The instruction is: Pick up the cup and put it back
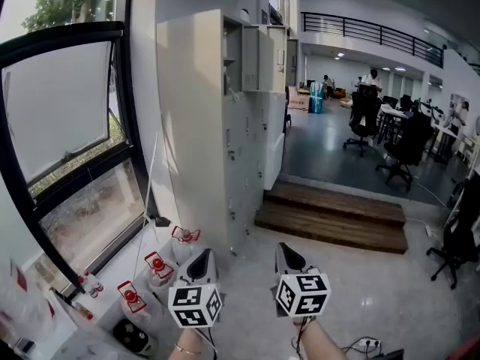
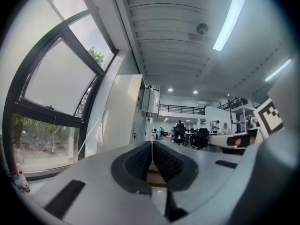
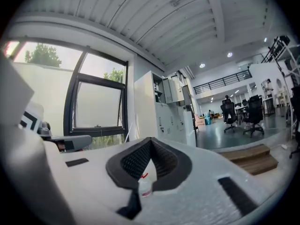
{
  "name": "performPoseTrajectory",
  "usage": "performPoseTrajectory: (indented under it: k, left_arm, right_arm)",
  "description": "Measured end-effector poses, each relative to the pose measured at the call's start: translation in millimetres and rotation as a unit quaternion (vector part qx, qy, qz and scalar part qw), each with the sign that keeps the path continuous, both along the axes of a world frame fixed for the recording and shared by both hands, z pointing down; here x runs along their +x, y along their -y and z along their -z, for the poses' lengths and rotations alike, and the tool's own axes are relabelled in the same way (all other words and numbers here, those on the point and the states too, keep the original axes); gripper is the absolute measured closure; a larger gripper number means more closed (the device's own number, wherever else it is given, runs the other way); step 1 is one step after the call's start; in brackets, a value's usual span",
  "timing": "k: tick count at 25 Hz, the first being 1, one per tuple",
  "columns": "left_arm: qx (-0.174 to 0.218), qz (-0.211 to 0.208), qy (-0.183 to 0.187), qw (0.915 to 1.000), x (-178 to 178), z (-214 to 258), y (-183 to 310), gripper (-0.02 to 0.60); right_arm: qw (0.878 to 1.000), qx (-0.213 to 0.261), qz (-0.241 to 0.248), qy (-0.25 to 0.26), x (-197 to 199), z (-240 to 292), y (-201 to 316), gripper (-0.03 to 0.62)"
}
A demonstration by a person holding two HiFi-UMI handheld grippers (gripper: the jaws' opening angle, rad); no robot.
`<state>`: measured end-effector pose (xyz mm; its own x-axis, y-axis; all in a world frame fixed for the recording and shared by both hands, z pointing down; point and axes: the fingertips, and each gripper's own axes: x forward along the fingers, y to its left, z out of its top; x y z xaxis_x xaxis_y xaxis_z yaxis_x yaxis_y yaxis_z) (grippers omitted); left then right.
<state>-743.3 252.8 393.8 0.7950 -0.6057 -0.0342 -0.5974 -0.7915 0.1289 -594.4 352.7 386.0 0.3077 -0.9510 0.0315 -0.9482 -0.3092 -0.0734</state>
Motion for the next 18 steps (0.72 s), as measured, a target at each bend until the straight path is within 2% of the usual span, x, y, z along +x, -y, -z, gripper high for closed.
performPoseTrajectory:
  k: [2, 9, 18]
  left_arm:
    - [-0.001, -0.002, 0.001, 1.0, 0.3, -1.9, 3.5, 0.568]
    - [-0.014, -0.004, -0.001, 0.9999, 0.3, -13.9, 22.6, 0.568]
    - [-0.022, -0.02, 0.015, 0.9994, 27.1, -28.4, 42.9, 0.568]
  right_arm:
    - [1.0, 0.004, 0.005, 0.014, 0.4, -2.5, 3.9, 0.603]
    - [1.0, -0.008, -0.016, 0.015, 9.7, -12.9, 10.8, 0.603]
    - [0.999, -0.019, -0.035, 0.029, 37.1, -29.9, 24.0, 0.603]
